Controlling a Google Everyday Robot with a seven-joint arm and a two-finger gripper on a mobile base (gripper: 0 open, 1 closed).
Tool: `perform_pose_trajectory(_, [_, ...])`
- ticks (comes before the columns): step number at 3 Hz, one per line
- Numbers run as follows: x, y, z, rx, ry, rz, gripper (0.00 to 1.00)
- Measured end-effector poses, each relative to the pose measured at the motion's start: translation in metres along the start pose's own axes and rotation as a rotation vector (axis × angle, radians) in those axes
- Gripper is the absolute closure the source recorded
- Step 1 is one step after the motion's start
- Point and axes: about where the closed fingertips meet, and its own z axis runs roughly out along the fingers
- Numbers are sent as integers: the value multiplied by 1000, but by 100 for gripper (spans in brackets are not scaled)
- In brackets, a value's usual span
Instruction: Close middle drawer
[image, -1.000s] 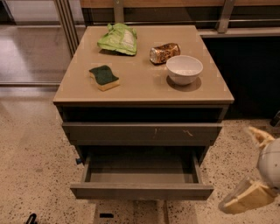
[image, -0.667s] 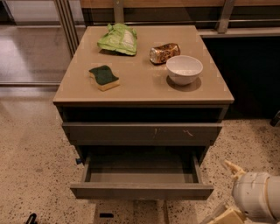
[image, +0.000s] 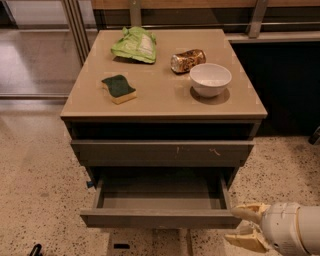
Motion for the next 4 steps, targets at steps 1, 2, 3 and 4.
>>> perform_pose_trajectory(1, [0,0,0,0,0,0,73])
perform_pose_trajectory(2, [2,1,2,2,-5,-1,96])
perform_pose_trajectory(3, [21,1,18,1,-9,27,100])
perform_pose_trajectory(4, [58,-17,51,49,-56,93,100])
